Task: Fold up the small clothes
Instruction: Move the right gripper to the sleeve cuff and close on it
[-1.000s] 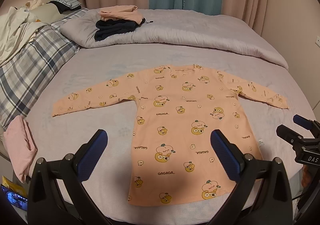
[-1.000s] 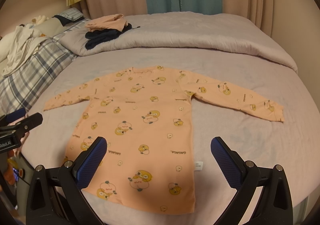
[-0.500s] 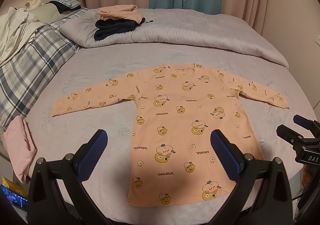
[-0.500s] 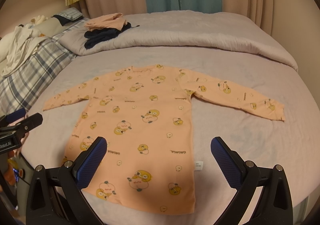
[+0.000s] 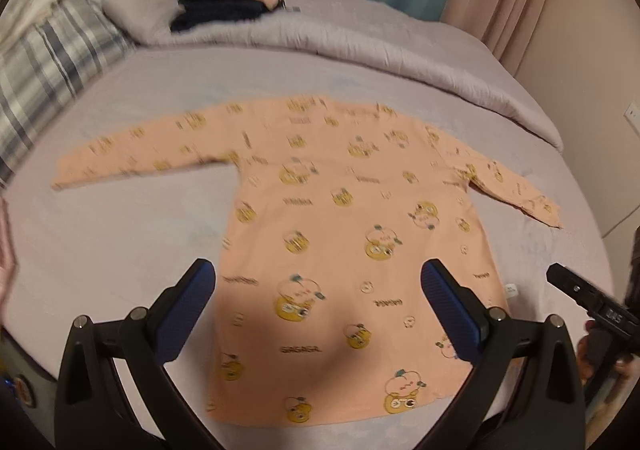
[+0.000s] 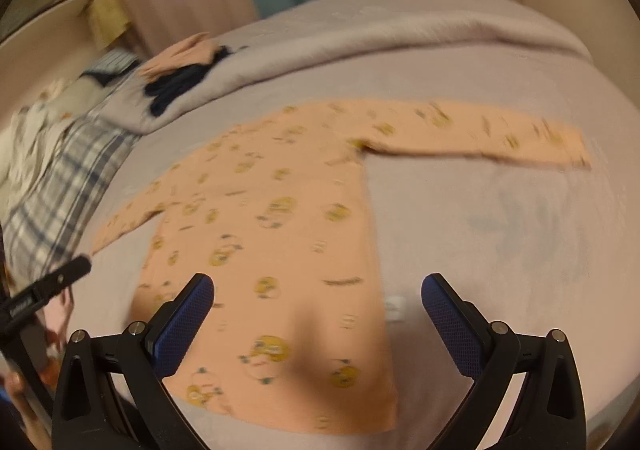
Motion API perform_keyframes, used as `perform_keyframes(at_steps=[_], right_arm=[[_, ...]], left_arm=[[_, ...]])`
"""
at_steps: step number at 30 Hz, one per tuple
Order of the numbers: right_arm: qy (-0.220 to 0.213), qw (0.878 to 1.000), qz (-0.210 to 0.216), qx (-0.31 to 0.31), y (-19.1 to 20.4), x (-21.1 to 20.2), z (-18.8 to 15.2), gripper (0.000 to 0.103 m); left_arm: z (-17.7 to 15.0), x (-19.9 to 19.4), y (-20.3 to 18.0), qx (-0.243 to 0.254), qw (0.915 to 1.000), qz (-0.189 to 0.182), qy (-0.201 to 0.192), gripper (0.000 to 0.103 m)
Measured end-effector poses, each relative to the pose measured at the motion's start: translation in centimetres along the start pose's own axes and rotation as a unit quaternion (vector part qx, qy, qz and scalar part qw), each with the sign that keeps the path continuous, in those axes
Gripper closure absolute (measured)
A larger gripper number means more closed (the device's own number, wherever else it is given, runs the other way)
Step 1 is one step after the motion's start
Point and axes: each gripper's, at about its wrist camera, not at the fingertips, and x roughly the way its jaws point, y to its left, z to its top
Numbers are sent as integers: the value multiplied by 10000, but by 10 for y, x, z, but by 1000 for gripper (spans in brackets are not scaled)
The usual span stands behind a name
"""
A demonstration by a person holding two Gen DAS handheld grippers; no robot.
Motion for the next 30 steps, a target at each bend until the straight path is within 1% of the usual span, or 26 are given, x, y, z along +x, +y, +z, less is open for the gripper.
perform_keyframes(at_steps=[1, 2, 6, 7, 9, 10, 13, 16, 19, 22, 24, 27, 28, 30], right_arm=[[-18, 9998, -40, 215, -16, 3, -3, 0], [-38, 9993, -58, 366, -27, 3, -4, 0], [-179, 9945, -80, 1026, -76, 2, -10, 0], [-226, 9921, -88, 1229, -93, 3, -11, 0], [-289, 9881, -72, 1506, -114, 3, -10, 0], [-351, 9840, -32, 1747, -130, 4, -7, 0], [-465, 9733, 111, 2244, -157, 6, -2, 0], [-601, 9638, 149, 2591, -179, 14, 12, 0], [-802, 9568, 250, 2785, -190, 18, 25, 0], [-970, 9458, 301, 3085, -205, 27, 42, 0], [-1001, 9391, 261, 3276, -216, 35, 48, 0], [-1225, 9268, 297, 3538, -230, 39, 51, 1], [-1313, 9234, 299, 3595, -234, 39, 52, 1], [-1422, 9189, 279, 3668, -239, 41, 55, 6]], left_arm=[[-1, 4, 0, -59, 9999, -83, 71, 0], [-3, 14, 3, -200, 9992, -263, 208, 0], [-7, 39, 7, -515, 9960, -611, 411, 0], [-6, 44, 7, -564, 9952, -660, 457, 0], [-3, 52, 5, -625, 9941, -714, 526, 0], [-1, 56, 4, -638, 9939, -707, 555, 0], [6, 67, 4, -653, 9932, -702, 655, 0], [15, 77, 2, -673, 9922, -803, 675, 0], [24, 82, -3, -527, 9935, -771, 651, 0], [36, 91, -10, -392, 9940, -772, 674, 0], [43, 95, -12, -433, 9941, -774, 625, 0], [52, 103, -16, -483, 9934, -822, 636, 0], [54, 107, -17, -482, 9930, -852, 663, 1], [58, 112, -20, -465, 9930, -845, 686, 0]])
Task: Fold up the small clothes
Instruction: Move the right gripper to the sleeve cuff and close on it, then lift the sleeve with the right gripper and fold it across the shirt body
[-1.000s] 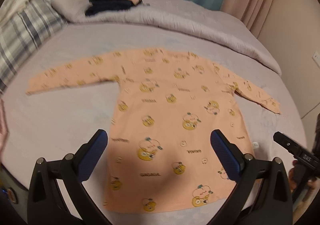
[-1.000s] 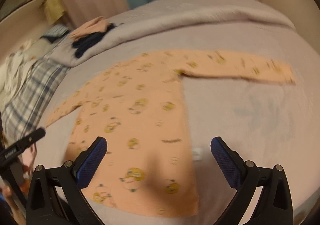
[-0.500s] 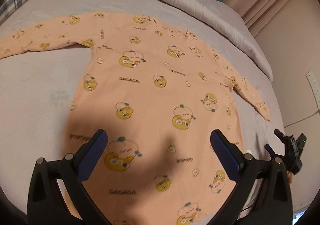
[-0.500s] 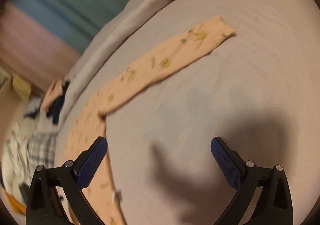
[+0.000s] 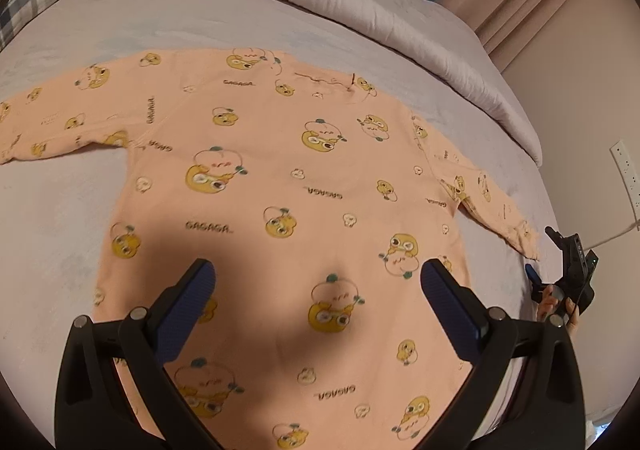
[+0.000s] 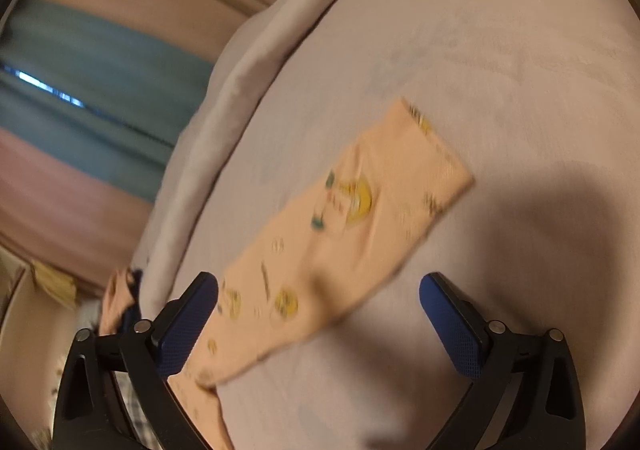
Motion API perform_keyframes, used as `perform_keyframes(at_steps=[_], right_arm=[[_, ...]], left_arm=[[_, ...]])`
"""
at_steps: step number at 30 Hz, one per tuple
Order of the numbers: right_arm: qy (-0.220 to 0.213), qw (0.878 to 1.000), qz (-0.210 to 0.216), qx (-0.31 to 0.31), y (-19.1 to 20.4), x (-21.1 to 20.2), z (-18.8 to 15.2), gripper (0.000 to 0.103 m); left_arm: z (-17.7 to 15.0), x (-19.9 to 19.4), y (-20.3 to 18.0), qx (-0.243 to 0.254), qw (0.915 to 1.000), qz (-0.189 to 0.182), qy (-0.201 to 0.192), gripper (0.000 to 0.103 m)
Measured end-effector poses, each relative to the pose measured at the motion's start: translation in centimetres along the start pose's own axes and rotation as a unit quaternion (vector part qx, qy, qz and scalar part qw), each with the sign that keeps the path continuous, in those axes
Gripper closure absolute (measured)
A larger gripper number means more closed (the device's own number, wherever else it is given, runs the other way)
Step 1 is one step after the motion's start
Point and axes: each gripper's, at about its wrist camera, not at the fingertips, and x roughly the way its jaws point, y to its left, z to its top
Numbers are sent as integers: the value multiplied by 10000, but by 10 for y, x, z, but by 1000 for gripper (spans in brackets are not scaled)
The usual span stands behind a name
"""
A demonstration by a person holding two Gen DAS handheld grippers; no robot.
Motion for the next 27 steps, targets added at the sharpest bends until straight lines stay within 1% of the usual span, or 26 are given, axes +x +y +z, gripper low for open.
perform_keyframes(at_steps=[1, 3, 4, 5, 6, 7, 8, 9, 10, 11, 12, 14, 16, 19, 21, 23, 27], right_arm=[[-65, 10000, -44, 34, -2, 1, 3, 14], [-172, 9997, -124, 125, -5, 4, 7, 34], [-210, 9994, -181, 228, -9, 5, 8, 38], [-245, 9992, -156, 286, -19, 0, 14, 46], [-276, 9990, -131, 333, -20, 1, 18, 49], [-304, 9988, -143, 365, -23, 2, 18, 58], [-316, 9986, -183, 375, -24, 2, 18, 69], [-323, 9984, -248, 385, -27, 2, 19, 76], [-319, 9981, -344, 401, -29, 3, 19, 92], [-299, 9978, -423, 422, -34, 3, 21, 95], [-304, 9978, -405, 435, -35, 1, 20, 96], [-328, 9977, -531, 281, -30, -4, 21, 96], [-321, 9967, -742, -85, -11, -4, 21, 96], [-323, 9935, -730, -811, 27, -15, 15, 96], [-318, 9891, -600, -1310, 61, -22, 7, 96], [-305, 9817, -371, -1845, 101, -29, -6, 96], [-175, 9579, 131, -2864, 185, -34, -42, 96]], left_arm=[[2, 1, -1, 2, 10000, 1, 7, 1], [6, 5, -1, -5, 10000, 11, 20, 1], [7, 7, 0, -19, 10000, 9, 26, 1], [8, 8, -1, -28, 10000, 4, 29, 1], [10, 10, -1, -35, 10000, 3, 35, 1], [10, 11, -1, -37, 10000, 18, 35, 1], [11, 13, 1, -42, 10000, 60, 37, 1], [11, 14, 2, -58, 9999, 84, 37, 1], [13, 14, 3, -76, 9999, 93, 40, 1], [13, 15, 5, -112, 9999, 98, 41, 1], [14, 15, 9, -172, 9998, 105, 34, 1], [16, 14, 14, -267, 9996, 118, 26, 1], [18, 11, 23, -442, 9990, 103, 7, 1], [21, 5, 39, -733, 9973, 77, -65, 1], [22, 2, 47, -891, 9960, 48, -86, 1], [21, -3, 56, -1021, 9947, -10, -104, 1], [16, -20, 73, -1212, 9924, -131, -181, 1]])
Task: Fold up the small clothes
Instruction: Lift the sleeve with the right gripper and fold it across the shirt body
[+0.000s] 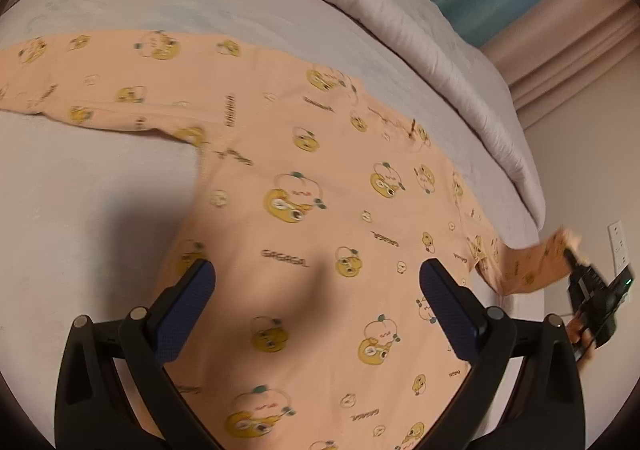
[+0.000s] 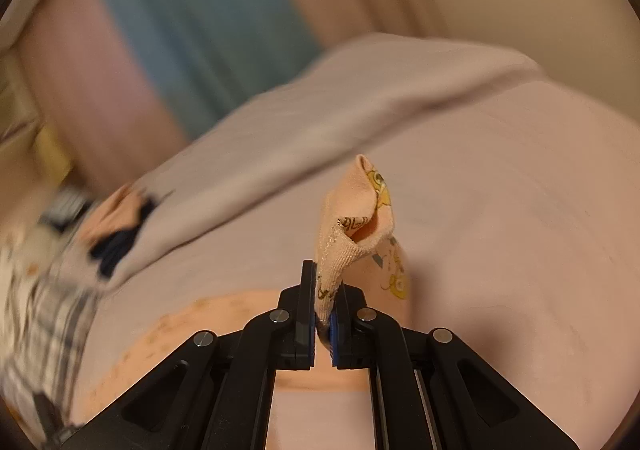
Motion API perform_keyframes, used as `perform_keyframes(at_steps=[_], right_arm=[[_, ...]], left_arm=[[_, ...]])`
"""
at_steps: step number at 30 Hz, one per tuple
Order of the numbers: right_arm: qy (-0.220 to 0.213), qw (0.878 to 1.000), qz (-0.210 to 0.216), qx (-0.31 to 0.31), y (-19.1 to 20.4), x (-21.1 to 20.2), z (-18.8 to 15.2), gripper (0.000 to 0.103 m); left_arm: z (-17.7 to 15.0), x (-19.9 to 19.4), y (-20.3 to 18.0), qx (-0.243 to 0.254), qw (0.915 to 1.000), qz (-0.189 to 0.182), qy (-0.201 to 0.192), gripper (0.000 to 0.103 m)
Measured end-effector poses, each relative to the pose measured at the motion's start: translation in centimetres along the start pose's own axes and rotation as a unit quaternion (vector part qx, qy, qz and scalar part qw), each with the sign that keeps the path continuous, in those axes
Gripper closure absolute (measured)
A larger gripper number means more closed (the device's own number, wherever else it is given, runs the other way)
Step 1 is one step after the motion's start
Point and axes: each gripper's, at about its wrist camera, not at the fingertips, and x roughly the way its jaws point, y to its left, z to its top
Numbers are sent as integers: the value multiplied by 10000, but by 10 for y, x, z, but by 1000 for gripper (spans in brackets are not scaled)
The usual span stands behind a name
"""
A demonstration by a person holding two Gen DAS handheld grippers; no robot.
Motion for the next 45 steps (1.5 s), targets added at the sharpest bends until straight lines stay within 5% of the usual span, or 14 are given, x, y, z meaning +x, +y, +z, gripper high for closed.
perform_keyframes(at_steps=[5, 11, 18, 19, 21, 24, 28, 31, 33, 36, 39, 41, 45], right_arm=[[179, 9903, 631, -1223, 116, 14, -9, 96], [647, 9611, 1181, -2410, 224, 56, -69, 96], [1101, 9087, 1007, -3899, 312, 106, -157, 95], [1277, 9014, 1007, -4012, 318, 114, -167, 90], [1732, 8834, 918, -4257, 322, 135, -190, 55], [2086, 8731, 1481, -4151, 327, 133, -198, 53], [2243, 8764, 2618, -3363, 299, 105, -157, 42], [2046, 8925, 2867, -2818, 269, 95, -130, 34], [1897, 9105, 2529, -2665, 249, 99, -117, 34], [1877, 9380, 1378, -2567, 215, 120, -107, 41], [2017, 9472, 929, -2314, 185, 136, -103, 63], [2023, 9516, 674, -2213, 170, 142, -100, 73], [2030, 9580, 447, -1976, 147, 143, -98, 74]], left_arm=[[0, -28, 25, -183, 9996, -38, -231, 1], [1, -54, 61, -433, 9979, 79, -480, 1], [1, -71, 101, -734, 9951, 284, -592, 1], [0, -73, 105, -773, 9946, 315, -610, 1], [1, -77, 115, -859, 9936, 366, -636, 1], [3, -81, 127, -981, 9922, 342, -688, 1], [6, -80, 129, -1048, 9918, 91, -721, 1], [13, -75, 115, -883, 9932, -91, -749, 1], [22, -68, 96, -656, 9946, -282, -759, 1], [38, -53, 58, -209, 9948, -634, -768, 2], [51, -30, 18, 227, 9933, -917, -659, 11], [58, -3, 0, 378, 9932, -1040, -369, 35], [56, 42, -9, 531, 9968, -601, 11, 44]])
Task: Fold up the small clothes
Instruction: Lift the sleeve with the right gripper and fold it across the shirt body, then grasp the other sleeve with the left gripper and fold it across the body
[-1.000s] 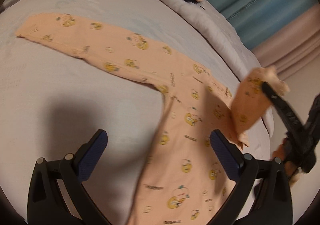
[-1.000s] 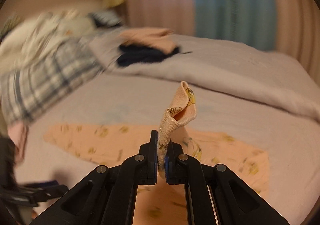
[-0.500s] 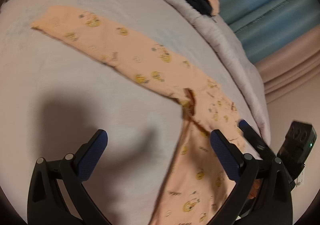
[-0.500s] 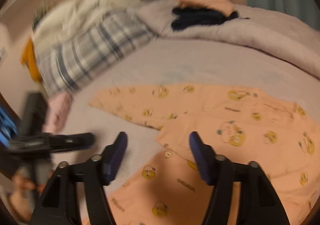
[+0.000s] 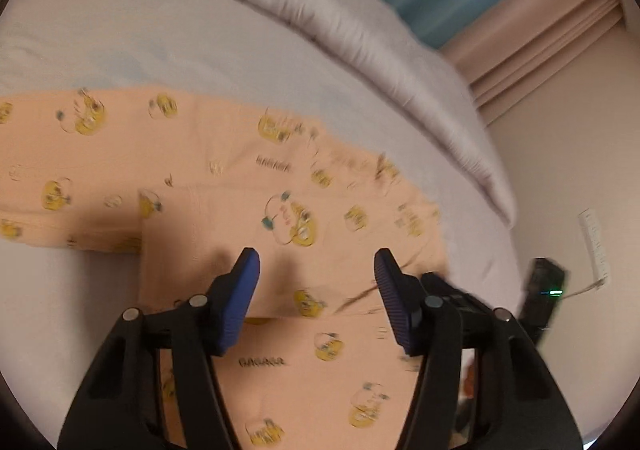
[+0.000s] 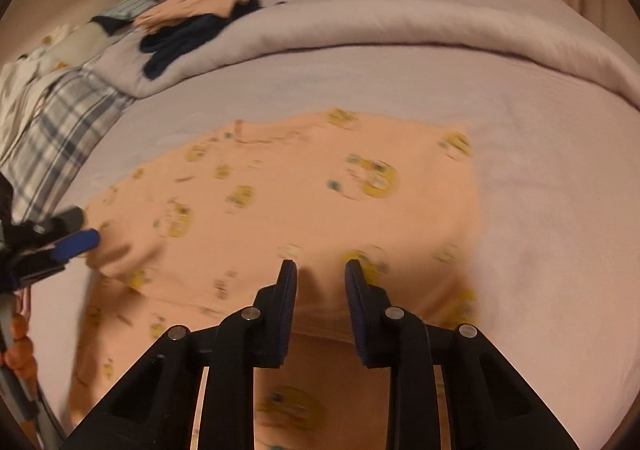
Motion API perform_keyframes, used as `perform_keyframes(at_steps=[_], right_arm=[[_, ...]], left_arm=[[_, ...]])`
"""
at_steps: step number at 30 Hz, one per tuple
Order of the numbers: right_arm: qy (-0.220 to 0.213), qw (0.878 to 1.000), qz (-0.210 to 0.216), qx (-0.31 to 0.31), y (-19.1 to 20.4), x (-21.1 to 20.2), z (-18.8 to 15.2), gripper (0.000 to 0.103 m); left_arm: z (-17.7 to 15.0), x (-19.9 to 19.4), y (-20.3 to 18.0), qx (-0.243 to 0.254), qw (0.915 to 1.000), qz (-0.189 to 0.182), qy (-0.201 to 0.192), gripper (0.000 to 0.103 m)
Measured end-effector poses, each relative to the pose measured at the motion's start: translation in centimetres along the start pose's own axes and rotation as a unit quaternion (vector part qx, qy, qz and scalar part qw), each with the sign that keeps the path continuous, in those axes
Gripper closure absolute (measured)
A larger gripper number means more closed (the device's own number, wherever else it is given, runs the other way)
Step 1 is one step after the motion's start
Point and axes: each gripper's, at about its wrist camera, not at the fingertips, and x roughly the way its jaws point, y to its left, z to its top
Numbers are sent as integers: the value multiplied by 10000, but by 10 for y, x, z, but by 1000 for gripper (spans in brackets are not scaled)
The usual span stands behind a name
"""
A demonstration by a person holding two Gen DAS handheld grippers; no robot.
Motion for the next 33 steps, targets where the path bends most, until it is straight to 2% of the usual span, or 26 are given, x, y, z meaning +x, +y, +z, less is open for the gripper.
perform_keyframes(at_steps=[2, 4, 5, 9, 10, 11, 13, 14, 17, 19, 21, 23, 29, 31, 33], right_arm=[[72, 9999, -135, 48, -10, 3, -3, 74], [130, 9997, -197, 52, -15, 6, -7, 74], [81, 9998, -152, 45, -20, 4, -10, 75], [44, 9998, -2, 214, -22, 4, -6, 73], [63, 9996, 29, 278, -24, 3, -5, 72], [84, 9992, 84, 370, -24, 2, -4, 69], [19, 9985, 239, 498, -22, -5, -4, 64], [-57, 9980, 357, 526, -20, -10, -7, 62], [-259, 9960, 572, 639, -16, -23, -17, 54], [-370, 9925, 801, 849, -15, -25, -24, 53], [-406, 9883, 1053, 1024, -12, -27, -32, 53], [-437, 9869, 1131, 1066, -11, -29, -40, 53], [-496, 9874, 1117, 1003, -6, -40, -46, 53], [-542, 9871, 1126, 1005, -5, -42, -46, 53], [-584, 9865, 1155, 1001, -4, -46, -49, 53]], left_arm=[[-5, 20, 10, -19, 9994, 285, 210, 45], [-8, 33, 20, -92, 9988, 341, 326, 49], [-9, 30, 23, -38, 9995, 234, 203, 48], [-9, 7, 37, -224, 9993, -152, 266, 46], [-9, 0, 42, -298, 9991, -226, 185, 40], [-9, -12, 50, -409, 9988, -255, 54, 30], [-9, -40, 72, -641, 9974, -149, -286, 19], [-8, -54, 86, -783, 9958, -55, -471, 18], [-6, -90, 147, -1570, 9838, 131, -850, 18], [-7, -107, 180, -2060, 9726, 181, -1067, 18], [-9, -123, 212, -2522, 9579, 14, -1368, 18], [-7, -133, 236, -2913, 9420, -229, -1651, 18], [18, -144, 275, -3469, 9104, -563, -2184, 18], [27, -148, 284, -3550, 9059, -474, -2262, 19], [33, -151, 290, -3672, 9006, -319, -2304, 23]])
